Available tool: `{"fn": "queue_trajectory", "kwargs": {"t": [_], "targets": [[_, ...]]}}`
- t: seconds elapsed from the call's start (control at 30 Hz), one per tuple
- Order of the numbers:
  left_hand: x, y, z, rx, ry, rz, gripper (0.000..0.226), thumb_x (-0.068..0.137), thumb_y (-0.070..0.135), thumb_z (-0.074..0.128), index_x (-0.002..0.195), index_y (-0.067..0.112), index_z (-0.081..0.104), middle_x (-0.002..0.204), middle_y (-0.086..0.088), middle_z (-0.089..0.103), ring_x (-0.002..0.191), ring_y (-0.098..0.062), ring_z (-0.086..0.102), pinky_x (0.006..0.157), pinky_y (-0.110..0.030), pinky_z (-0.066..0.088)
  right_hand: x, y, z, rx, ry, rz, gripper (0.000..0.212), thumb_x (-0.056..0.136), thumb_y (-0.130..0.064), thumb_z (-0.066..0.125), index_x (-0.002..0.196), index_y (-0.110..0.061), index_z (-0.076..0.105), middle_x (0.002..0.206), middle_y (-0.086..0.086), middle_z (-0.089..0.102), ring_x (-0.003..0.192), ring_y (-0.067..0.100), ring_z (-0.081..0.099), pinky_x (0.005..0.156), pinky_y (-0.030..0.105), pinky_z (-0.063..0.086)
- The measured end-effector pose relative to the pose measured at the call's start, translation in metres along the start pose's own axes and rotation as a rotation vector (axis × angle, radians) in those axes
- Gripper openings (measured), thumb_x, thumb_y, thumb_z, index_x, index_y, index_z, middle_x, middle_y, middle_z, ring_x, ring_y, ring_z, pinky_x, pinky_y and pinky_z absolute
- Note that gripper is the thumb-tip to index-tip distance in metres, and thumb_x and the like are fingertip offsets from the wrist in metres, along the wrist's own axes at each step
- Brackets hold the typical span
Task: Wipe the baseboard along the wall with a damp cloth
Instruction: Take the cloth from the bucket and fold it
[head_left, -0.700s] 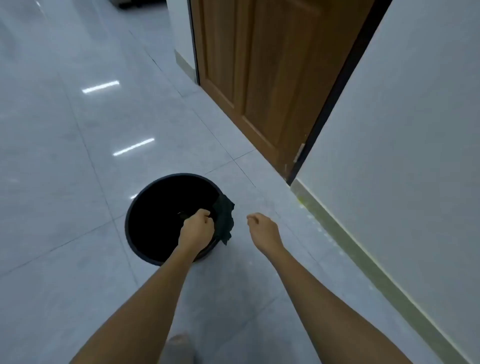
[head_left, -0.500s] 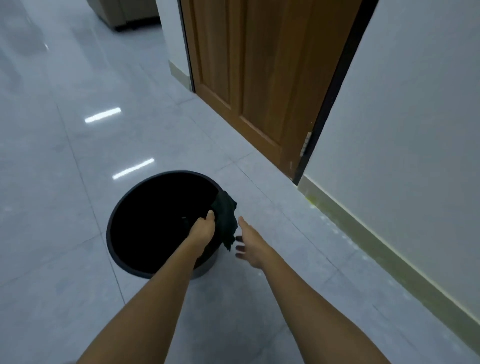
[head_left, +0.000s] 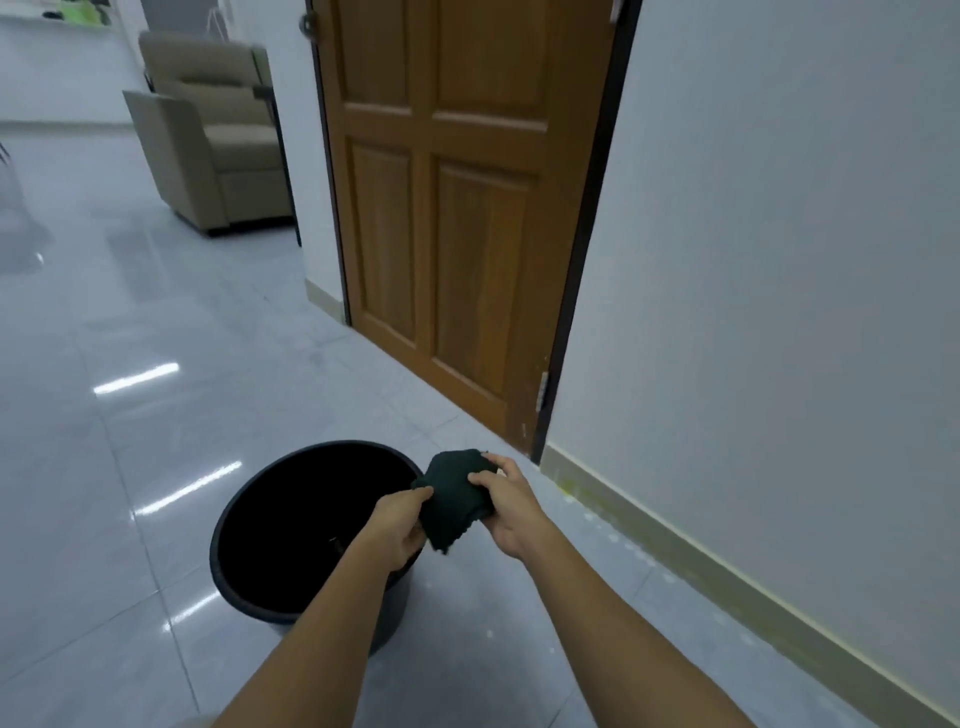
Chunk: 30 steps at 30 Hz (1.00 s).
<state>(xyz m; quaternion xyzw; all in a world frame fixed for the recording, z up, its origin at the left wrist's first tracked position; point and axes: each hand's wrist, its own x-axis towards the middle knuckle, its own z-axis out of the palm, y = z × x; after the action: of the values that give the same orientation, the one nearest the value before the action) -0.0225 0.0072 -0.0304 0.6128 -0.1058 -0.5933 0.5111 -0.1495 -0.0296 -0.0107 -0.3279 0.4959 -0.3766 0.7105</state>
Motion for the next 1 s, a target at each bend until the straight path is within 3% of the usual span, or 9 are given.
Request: {"fn": "queue_trajectory", "kwargs": {"t": [0.07, 0.2, 0.27, 0.37, 0.53, 0.67, 0.77, 0.87, 1.0], "targets": [[-0.022, 0.000, 0.012, -0.160, -0.116, -0.077, 0.040, 0.095, 0.025, 0.053, 0.125, -0.001, 0.052, 0.123, -0.020, 0.060, 0.105, -0.032, 0.060, 0.077, -0.040, 0.052, -0.022, -0.025, -0.003, -0.001, -0.038, -0.063, 0.024, 0.092, 0.001, 0.051, 0.108, -0.016, 0.053, 0.111, 0.017, 0.058, 0.091, 0.029, 0.060, 0.066, 0.034, 0.054], [-0.068, 0.001, 0.038, -0.206, -0.382, -0.081, 0.054, 0.092, 0.056, 0.040, 0.113, 0.010, 0.060, 0.118, -0.018, 0.061, 0.113, -0.034, 0.054, 0.107, -0.047, 0.036, -0.074, -0.063, -0.019, 0.000, -0.107, -0.191, 0.025, 0.087, 0.005, 0.053, 0.101, -0.016, 0.053, 0.108, 0.016, 0.060, 0.090, 0.029, 0.058, 0.066, 0.034, 0.053], [-0.094, 0.004, 0.053, -0.232, -0.445, 0.016, 0.046, 0.094, 0.050, 0.042, 0.108, 0.010, 0.061, 0.111, -0.016, 0.065, 0.109, -0.032, 0.057, 0.104, -0.044, 0.041, -0.097, -0.075, -0.029, 0.017, -0.115, -0.234, 0.028, 0.084, 0.005, 0.053, 0.102, -0.016, 0.052, 0.114, 0.017, 0.060, 0.094, 0.031, 0.057, 0.065, 0.034, 0.053], [-0.125, 0.005, 0.067, -0.186, -0.452, 0.141, 0.031, 0.093, 0.035, 0.053, 0.113, 0.011, 0.058, 0.111, -0.015, 0.065, 0.103, -0.030, 0.060, 0.080, -0.038, 0.053, -0.134, -0.086, -0.049, 0.061, -0.087, -0.314, 0.035, 0.082, 0.000, 0.057, 0.114, -0.015, 0.051, 0.118, 0.015, 0.059, 0.101, 0.031, 0.057, 0.071, 0.039, 0.054], [-0.155, 0.003, 0.072, 0.047, -0.368, 0.258, 0.064, 0.082, 0.020, 0.071, 0.132, 0.019, 0.033, 0.124, -0.015, 0.051, 0.099, -0.030, 0.059, 0.066, -0.038, 0.055, -0.174, -0.086, -0.090, -0.143, 0.067, -0.439, 0.056, 0.081, 0.004, 0.066, 0.121, -0.030, 0.047, 0.115, 0.009, 0.051, 0.098, 0.029, 0.057, 0.073, 0.038, 0.059], [-0.178, -0.001, 0.079, 0.069, -0.488, 0.160, 0.082, 0.080, 0.017, 0.072, 0.143, 0.028, 0.022, 0.137, -0.014, 0.042, 0.104, -0.030, 0.056, 0.071, -0.039, 0.055, -0.194, -0.077, -0.116, -0.109, 0.051, -0.480, 0.053, 0.081, 0.011, 0.063, 0.116, -0.029, 0.056, 0.116, 0.012, 0.050, 0.101, 0.030, 0.056, 0.084, 0.044, 0.057], [-0.180, -0.008, 0.087, 0.078, -0.492, 0.171, 0.055, 0.084, 0.010, 0.067, 0.132, 0.020, 0.043, 0.133, -0.013, 0.049, 0.108, -0.031, 0.055, 0.075, -0.039, 0.054, -0.202, -0.071, -0.131, -0.238, 0.047, -0.501, 0.039, 0.086, 0.007, 0.059, 0.111, -0.022, 0.063, 0.119, 0.009, 0.054, 0.105, 0.026, 0.055, 0.086, 0.039, 0.056], [-0.176, -0.009, 0.098, 0.231, -0.491, 0.327, 0.036, 0.086, 0.000, 0.062, 0.112, 0.024, 0.057, 0.124, -0.010, 0.054, 0.109, -0.031, 0.055, 0.083, -0.041, 0.055, -0.197, -0.071, -0.145, -0.354, 0.061, -0.502, 0.037, 0.085, -0.001, 0.064, 0.115, -0.022, 0.060, 0.120, 0.005, 0.057, 0.111, 0.025, 0.055, 0.091, 0.036, 0.054], [-0.154, -0.008, 0.114, 0.661, -0.348, 0.623, 0.037, 0.084, 0.004, 0.066, 0.116, 0.021, 0.056, 0.118, -0.002, 0.057, 0.112, -0.024, 0.055, 0.085, -0.030, 0.052, -0.179, -0.072, -0.159, -0.673, 0.092, -0.448, 0.059, 0.075, -0.017, 0.078, 0.128, -0.020, 0.050, 0.117, 0.000, 0.056, 0.107, 0.020, 0.056, 0.085, 0.028, 0.053]]}}
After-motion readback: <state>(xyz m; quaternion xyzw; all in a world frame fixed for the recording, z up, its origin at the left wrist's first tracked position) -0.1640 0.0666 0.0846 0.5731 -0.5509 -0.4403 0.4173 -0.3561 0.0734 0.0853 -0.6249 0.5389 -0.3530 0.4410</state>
